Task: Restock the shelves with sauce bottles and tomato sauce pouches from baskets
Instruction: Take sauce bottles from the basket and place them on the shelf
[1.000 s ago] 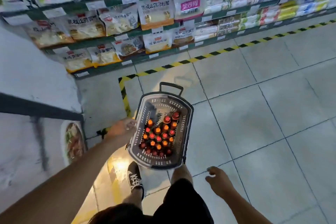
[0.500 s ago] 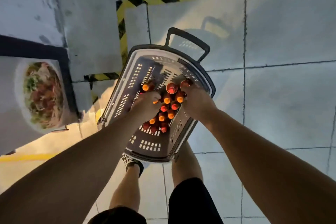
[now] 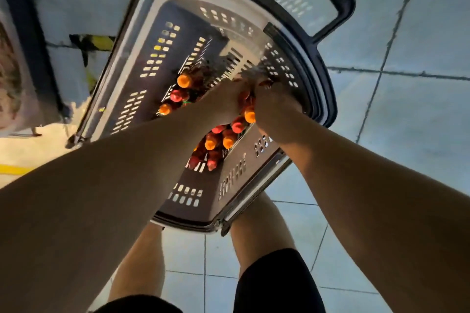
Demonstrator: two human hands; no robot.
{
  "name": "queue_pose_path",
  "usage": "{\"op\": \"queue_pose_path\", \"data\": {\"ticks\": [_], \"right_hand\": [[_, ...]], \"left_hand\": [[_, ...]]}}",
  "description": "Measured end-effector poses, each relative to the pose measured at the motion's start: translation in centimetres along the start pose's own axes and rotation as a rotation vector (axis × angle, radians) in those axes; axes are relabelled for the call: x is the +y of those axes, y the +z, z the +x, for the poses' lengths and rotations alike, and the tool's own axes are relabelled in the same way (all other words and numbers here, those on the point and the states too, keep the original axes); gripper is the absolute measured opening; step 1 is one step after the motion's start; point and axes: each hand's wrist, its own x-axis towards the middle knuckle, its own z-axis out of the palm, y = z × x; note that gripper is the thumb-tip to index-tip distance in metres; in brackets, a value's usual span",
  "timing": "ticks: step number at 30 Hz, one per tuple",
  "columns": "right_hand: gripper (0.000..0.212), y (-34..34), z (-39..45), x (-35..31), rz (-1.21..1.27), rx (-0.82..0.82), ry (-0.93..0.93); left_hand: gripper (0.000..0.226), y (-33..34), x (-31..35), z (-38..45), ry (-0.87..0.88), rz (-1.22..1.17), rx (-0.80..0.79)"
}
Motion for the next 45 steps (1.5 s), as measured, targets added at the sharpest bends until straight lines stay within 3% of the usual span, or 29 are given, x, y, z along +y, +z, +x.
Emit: {"op": "queue_pose_path", "data": {"ticks": [5, 11, 14, 21, 31, 39, 45], "right_hand": [[0.033, 0.8, 1.6, -0.6, -0.154, 0.049, -0.011], [0.014, 0.0, -1.9, -1.4, -0.039, 0.088, 0.054], [0.012, -1.6, -6.6, -0.9, 0.010, 0.188, 0.008], [0.024, -6.7, -18.4, 0.4, 0.162, 0.341, -0.039], [0.037, -9.7, -37.7, -8.9, 0.303, 0.606, 0.044], [0.025, -5.6, -49.7, -17.9, 0.499, 0.689, 0.147], [0.017, -2.4, -56.9, -19.9, 0.601, 0.744, 0.290]], "left_hand": [[0.031, -1.6, 0.0, -3.4, -0.123, -0.185, 0.058], [0.025, -5.6, -0.1, -11.6, -0.090, -0.405, 0.146], [0.026, -6.3, 0.1, -15.8, -0.101, -0.433, 0.181], [0.041, -9.4, 0.5, -27.4, -0.110, -0.283, 0.270], [0.040, -17.2, -5.0, -46.5, 0.026, -0.233, 0.404], [0.041, -19.5, -11.5, -61.2, 0.108, -0.226, 0.498], [0.035, -19.4, -13.9, -69.0, 0.120, -0.263, 0.544]]}}
